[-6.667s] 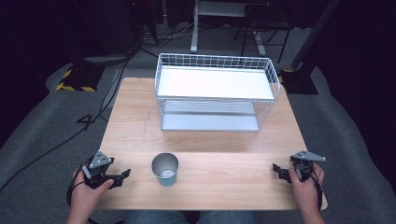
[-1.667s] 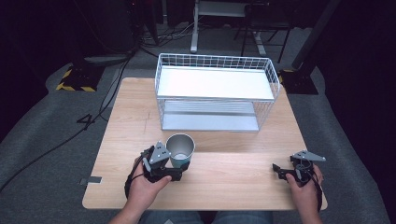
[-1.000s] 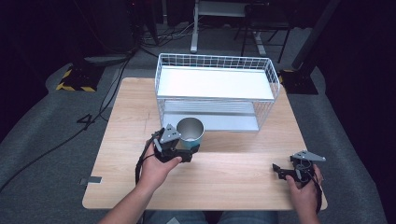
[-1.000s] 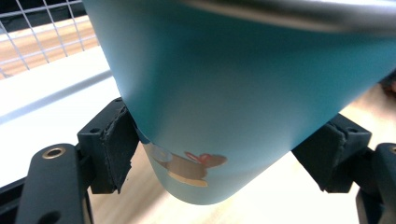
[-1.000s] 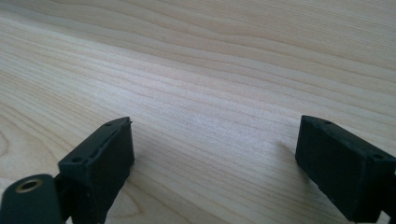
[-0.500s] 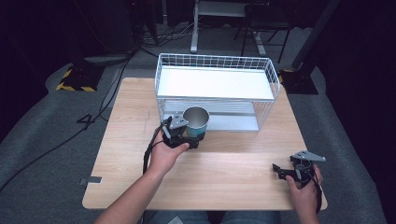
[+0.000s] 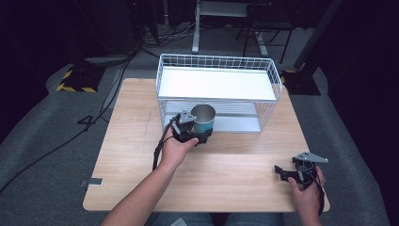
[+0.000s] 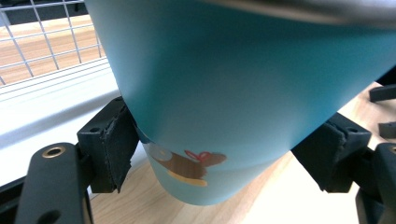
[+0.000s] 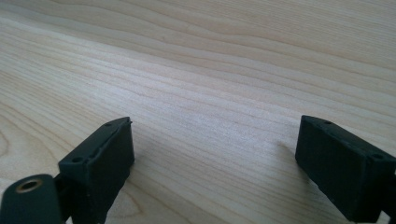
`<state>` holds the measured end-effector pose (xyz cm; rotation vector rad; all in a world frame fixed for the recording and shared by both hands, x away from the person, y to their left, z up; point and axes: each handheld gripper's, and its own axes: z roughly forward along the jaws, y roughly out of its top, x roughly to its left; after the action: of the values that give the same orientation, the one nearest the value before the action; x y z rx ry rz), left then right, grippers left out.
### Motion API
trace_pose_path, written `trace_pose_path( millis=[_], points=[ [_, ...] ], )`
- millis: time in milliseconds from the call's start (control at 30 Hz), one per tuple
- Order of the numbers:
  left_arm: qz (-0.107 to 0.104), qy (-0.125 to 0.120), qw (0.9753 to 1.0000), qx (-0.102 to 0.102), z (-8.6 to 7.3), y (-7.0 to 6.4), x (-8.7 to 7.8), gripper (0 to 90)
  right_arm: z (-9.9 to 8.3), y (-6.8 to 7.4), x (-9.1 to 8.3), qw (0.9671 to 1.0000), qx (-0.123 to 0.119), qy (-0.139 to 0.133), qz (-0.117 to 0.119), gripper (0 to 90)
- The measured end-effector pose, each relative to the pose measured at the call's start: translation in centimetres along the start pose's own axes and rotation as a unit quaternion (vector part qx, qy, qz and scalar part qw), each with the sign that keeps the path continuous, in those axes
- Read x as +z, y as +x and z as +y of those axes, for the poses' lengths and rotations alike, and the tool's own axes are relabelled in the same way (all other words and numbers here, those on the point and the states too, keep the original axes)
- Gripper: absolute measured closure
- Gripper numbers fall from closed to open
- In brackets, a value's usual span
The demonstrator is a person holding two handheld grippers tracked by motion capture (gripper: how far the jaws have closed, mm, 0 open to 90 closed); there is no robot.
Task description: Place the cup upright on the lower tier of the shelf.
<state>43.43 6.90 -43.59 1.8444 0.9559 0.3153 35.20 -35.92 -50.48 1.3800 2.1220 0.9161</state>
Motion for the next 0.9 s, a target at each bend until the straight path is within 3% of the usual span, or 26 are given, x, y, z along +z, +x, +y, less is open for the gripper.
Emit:
trace_pose_path(
  millis=[200,267,467,700,900],
  points=[
    [0.016,-0.011,0.9998,-0.007,0.1,0.5,1.7,21.3,0.0,0.0,0.0,1.0000,0.000,0.000,0.000,11.8],
    [0.027,-0.017,0.9995,0.000,0.3,0.8,2.4,21.3,0.0,0.0,0.0,1.0000,0.000,0.000,0.000,11.8],
    [0.034,-0.032,0.9989,-0.003,0.7,1.3,3.8,21.3,0.0,0.0,0.0,1.0000,0.000,0.000,0.000,11.8],
    [0.044,-0.033,0.9985,-0.002,0.9,1.3,4.9,21.3,0.0,0.0,0.0,1.0000,0.000,0.000,0.000,11.8],
    [0.057,-0.040,0.9974,-0.016,1.1,1.3,6.1,21.3,0.0,0.0,0.0,1.0000,0.000,0.000,0.000,11.8]
  ],
)
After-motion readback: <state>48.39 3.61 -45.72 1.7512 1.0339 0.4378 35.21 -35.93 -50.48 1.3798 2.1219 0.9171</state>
